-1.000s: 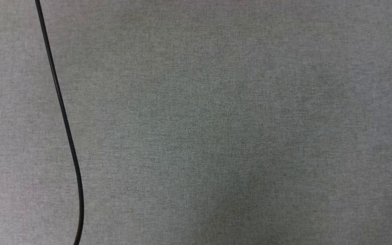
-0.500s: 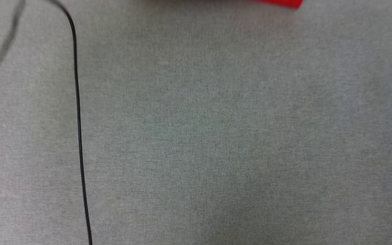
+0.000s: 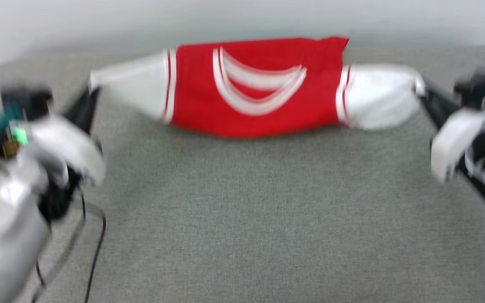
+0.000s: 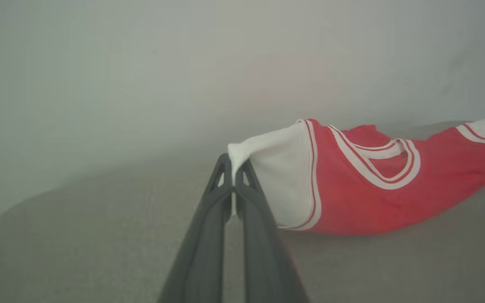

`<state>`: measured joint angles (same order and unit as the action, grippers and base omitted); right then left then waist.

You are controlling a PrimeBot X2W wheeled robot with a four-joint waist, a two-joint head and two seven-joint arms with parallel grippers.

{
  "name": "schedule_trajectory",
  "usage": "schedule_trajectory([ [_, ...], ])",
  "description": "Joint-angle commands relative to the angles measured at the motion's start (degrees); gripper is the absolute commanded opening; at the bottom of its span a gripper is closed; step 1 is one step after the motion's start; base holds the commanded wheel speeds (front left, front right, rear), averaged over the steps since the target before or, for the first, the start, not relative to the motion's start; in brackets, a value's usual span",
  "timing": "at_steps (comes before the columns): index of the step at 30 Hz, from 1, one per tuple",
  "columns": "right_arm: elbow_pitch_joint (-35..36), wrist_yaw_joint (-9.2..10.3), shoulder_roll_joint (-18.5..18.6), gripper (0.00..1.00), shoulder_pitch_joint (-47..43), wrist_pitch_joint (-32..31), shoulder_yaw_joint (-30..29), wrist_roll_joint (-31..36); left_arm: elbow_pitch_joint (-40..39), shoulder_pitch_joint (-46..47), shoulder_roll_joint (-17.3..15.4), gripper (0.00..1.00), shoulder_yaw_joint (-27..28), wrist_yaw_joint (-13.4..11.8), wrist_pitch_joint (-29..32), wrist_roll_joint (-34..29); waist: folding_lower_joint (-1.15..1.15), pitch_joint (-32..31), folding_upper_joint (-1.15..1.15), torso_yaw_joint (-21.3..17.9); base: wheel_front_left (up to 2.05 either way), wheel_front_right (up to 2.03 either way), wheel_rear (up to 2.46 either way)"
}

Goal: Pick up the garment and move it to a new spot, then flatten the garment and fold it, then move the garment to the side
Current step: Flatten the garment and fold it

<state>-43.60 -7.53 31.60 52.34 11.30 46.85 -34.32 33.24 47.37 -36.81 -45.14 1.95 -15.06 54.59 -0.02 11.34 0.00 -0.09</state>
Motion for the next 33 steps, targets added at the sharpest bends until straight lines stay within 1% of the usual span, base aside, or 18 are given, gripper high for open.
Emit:
schedule_trajectory([
  [1,1.2,0.08,1.0,0.00,-3.6,0.5,0.1,-1.3,-2.0,-4.5,-0.6,0.00,1.1,-1.0,-0.1,0.6,0.02,-2.6,0.00,-0.2,0.00,0.00,0.00],
  [3,2.8,0.08,2.2,0.00,-9.3,0.4,0.1,-3.3,-5.0,-11.7,-1.0,0.00,2.2,-2.1,-0.1,1.3,0.02,-4.4,0.00,-0.1,0.00,0.00,0.00],
  [5,4.8,0.08,3.5,0.00,-14.5,0.3,0.6,-4.3,-7.3,-17.8,-2.6,0.00,2.7,-3.3,-0.2,1.4,0.02,-5.8,0.00,-0.2,0.00,0.00,0.00],
  [6,5.8,0.08,4.3,0.00,-17.0,0.1,1.1,-4.2,-8.3,-20.3,-3.4,0.00,2.9,-4.5,-0.2,0.7,0.02,-6.4,0.00,-0.3,0.00,0.00,0.00],
  [10,7.2,0.09,6.0,0.00,-26.0,0.5,-0.9,-5.0,-11.4,-30.9,-3.4,0.00,4.3,-7.2,-0.1,1.9,0.02,-8.6,0.00,-0.5,0.00,0.00,0.00],
  [12,7.0,0.09,6.4,0.00,-29.8,0.6,-2.3,-4.9,-12.0,-34.6,-4.2,0.00,4.0,-8.8,-0.1,0.7,0.02,-9.6,0.00,-0.5,0.00,0.00,0.00],
  [14,6.5,0.09,6.8,0.00,-33.8,0.9,-4.4,-4.8,-12.4,-38.0,-3.4,0.00,4.2,-10.2,-0.1,0.6,0.02,-10.6,0.00,-0.4,0.00,0.00,0.00],
  [17,5.9,0.09,6.3,0.00,-39.8,1.4,-8.4,-5.9,-12.7,-42.5,-2.0,0.00,5.5,-11.4,-0.1,1.1,0.02,-11.5,0.00,0.1,0.00,0.00,0.00],
  [21,6.4,0.10,5.3,0.00,-46.2,1.4,-12.4,-6.1,-13.2,-46.9,-0.4,0.00,8.0,-11.8,-0.2,0.9,0.02,-11.7,0.00,0.4,0.00,0.00,0.00],
  [26,8.2,0.10,5.9,0.00,-52.1,-0.3,-17.3,-5.6,-13.7,-50.5,0.7,0.00,11.1,-11.7,-0.2,-0.4,0.02,-11.6,0.00,0.7,0.00,0.00,0.00],
  [27,8.2,0.10,5.9,0.00,-52.1,-0.3,-17.3,-5.6,-13.7,-50.5,0.7,0.00,11.1,-11.7,-0.2,-0.4,0.02,-11.6,0.00,0.7,0.00,0.00,0.00],
  [32,12.4,0.10,6.1,0.00,-55.1,-4.5,-20.2,-5.4,-14.7,-51.0,1.9,0.00,12.7,-11.2,-0.2,-2.3,0.02,-10.7,0.00,1.0,0.00,0.00,0.00],
  [33,13.1,0.10,5.9,0.27,-55.2,-5.3,-20.9,-5.1,-15.0,-50.8,2.2,0.00,12.9,-11.2,-0.2,-2.8,0.02,-10.4,0.00,1.0,0.00,0.00,0.00],
])
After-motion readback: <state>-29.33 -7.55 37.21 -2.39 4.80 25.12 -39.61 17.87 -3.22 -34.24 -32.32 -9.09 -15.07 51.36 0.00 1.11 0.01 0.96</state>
